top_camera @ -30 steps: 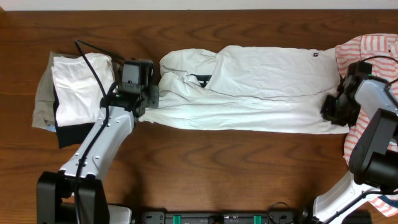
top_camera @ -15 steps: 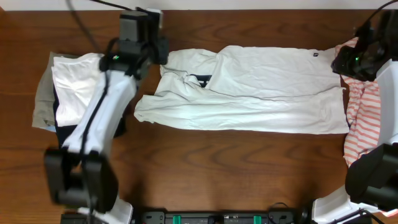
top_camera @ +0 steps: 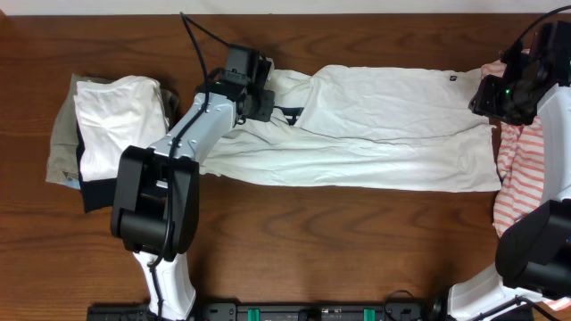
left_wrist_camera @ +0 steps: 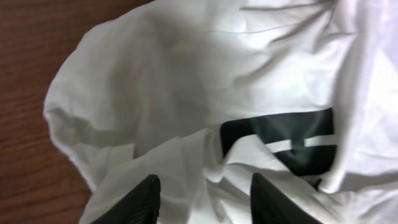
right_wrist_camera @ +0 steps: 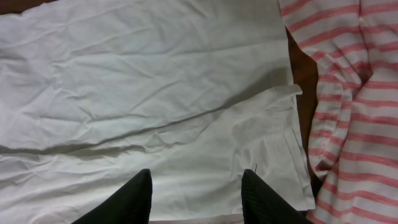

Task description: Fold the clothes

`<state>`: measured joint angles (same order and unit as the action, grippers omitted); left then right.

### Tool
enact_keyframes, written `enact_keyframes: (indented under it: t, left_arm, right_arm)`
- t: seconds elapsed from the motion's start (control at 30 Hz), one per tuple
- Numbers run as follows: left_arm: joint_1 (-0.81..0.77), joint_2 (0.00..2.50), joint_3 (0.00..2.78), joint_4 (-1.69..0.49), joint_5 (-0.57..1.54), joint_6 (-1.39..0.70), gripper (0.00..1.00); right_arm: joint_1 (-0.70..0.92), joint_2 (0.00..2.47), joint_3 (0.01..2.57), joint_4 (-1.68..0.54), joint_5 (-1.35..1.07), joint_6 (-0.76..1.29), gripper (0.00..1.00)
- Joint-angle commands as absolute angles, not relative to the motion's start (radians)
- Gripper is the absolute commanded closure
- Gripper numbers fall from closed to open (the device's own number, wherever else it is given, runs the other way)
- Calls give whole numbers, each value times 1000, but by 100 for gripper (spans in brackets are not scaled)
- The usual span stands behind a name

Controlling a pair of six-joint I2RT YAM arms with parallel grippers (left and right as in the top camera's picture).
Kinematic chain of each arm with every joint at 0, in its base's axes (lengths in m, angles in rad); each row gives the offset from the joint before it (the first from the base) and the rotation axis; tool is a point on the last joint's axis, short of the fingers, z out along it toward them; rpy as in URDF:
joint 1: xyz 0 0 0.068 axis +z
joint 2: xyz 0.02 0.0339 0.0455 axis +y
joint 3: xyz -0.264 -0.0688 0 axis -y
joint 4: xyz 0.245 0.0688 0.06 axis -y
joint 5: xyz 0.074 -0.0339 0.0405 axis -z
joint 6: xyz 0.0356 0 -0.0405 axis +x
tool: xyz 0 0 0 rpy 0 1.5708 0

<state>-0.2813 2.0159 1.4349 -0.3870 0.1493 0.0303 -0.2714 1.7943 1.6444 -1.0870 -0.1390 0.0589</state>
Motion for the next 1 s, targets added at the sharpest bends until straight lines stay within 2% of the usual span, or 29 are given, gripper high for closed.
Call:
enact_keyframes:
  t: [0.0, 0.97]
  left_arm:
    - [-274, 2005, 1438, -408, 92, 26, 51]
    - [-273, 2037, 1431, -398, -17, 150, 51]
  right_arm:
    - [-272, 1803, 1640, -1093, -147, 47, 55]
    - [-272, 1803, 1640, -1102, -147, 47, 55]
